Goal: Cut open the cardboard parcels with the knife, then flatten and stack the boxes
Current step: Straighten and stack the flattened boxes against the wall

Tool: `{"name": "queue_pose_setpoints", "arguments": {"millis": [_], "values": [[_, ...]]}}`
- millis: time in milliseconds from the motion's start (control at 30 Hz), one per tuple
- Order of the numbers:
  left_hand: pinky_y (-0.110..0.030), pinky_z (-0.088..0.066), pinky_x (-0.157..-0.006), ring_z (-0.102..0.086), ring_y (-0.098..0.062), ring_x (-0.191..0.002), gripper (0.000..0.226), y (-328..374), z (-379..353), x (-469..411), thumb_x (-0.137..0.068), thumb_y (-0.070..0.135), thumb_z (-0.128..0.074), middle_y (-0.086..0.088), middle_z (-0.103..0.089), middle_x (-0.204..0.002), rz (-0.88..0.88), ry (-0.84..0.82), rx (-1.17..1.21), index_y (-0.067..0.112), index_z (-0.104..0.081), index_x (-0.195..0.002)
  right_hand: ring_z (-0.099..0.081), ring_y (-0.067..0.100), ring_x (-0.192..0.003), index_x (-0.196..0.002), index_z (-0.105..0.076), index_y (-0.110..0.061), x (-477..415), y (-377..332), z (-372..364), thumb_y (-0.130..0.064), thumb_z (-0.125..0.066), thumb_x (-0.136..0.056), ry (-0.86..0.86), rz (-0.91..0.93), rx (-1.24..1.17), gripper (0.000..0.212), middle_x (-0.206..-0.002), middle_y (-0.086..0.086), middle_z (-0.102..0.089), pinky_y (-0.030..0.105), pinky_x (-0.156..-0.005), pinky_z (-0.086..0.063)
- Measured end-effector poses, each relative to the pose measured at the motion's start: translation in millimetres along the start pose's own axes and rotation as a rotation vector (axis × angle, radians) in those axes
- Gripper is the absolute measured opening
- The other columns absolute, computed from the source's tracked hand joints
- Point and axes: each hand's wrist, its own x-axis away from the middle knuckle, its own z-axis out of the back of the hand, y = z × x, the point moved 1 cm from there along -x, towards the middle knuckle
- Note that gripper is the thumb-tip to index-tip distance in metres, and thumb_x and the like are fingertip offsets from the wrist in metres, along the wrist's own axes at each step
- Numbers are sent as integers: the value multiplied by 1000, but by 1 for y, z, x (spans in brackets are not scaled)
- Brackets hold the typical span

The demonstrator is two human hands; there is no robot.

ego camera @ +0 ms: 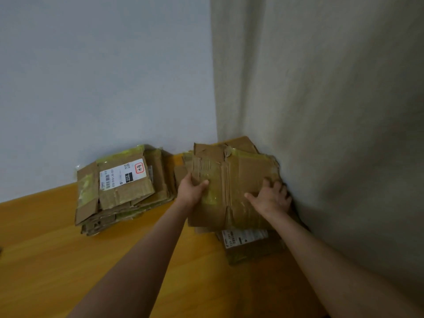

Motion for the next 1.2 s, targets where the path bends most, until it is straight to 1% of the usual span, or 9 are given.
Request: {"name": "queue_pose_setpoints", "arguments": {"millis": [133, 267, 367, 533, 633, 767, 933, 1033, 1200], "values": [[-48, -47, -100, -59, -29, -114, 41, 28, 13, -5, -93, 19, -62, -9, -61, -125, 23, 38, 293, 11, -51, -132, -17, 37, -143, -149, -26, -19, -3, -4, 22, -56, -29, -97, 249, 18, -174, 64, -155, 17, -21, 53, -115, -18], [-41, -49, -89, -60, -24, -102, 37, 46, 29, -8, -95, 18, -60, -5, -62, -117, 73, 57, 409, 12, -53, -130, -23, 37, -140, -147, -30, -18, -9, -10, 48, -56, -34, -96, 371, 18, -267, 63, -152, 16, -26, 52, -113, -22], [-46, -49, -94, -60, -27, -107, 39, 36, 28, -5, -95, 18, -60, -8, -62, -121, 103, 14, 420, 11, -51, -132, -27, 36, -138, -145, -34, -18, -4, -13, 55, -59, -40, -93, 421, 25, -254, 66, -150, 16, -29, 50, -111, -25], [-51, -44, -103, -55, -32, -119, 44, -18, 4, -4, -94, 21, -61, -11, -57, -130, 196, -36, 215, 11, -48, -135, -34, 37, -133, -148, -26, -20, 0, -1, 25, -61, -56, -84, 197, 19, -155, 81, -148, 16, -30, 48, -105, -36], [-51, -44, -104, -52, -33, -121, 63, -51, -5, -11, -82, 28, -75, -12, -53, -133, 253, -2, 69, 13, -47, -137, -27, 37, -139, -152, -15, -20, -9, 10, -1, -58, -65, -80, 11, -28, -194, 95, -154, 17, -20, 49, -108, -34], [-44, -47, -101, -57, -30, -117, 65, -50, -2, -18, -82, 21, -75, -9, -58, -130, 180, 89, 121, 9, -46, -139, -23, 38, -141, -152, -13, -19, -26, 17, -12, -64, -71, -71, -51, -79, -237, 109, -155, 17, -19, 52, -111, -31], [-40, -48, -92, -58, -31, -115, 65, -34, 1, -31, -77, 23, -80, -9, -60, -124, 208, 42, 226, 4, -51, -132, -27, 40, -137, -151, -16, -20, -34, 14, -10, -67, -73, -66, -72, -104, -300, 113, -151, 19, -17, 50, -105, -35], [-38, -51, -85, -62, -28, -102, 51, -24, -1, -29, -83, 20, -75, -9, -63, -118, 180, 4, 268, 5, -55, -127, -30, 41, -135, -151, -16, -22, -38, 15, -10, -68, -72, -67, -82, -122, -366, 111, -150, 18, -17, 51, -104, -38], [-34, -54, -75, -67, -23, -93, 29, -12, 12, -20, -93, 18, -62, -12, -68, -111, 105, -91, 372, 8, -57, -120, -39, 38, -128, -147, -24, -19, -33, 10, 9, -72, -60, -74, 207, -113, -430, 97, -145, 16, -31, 50, -99, -40]]}}
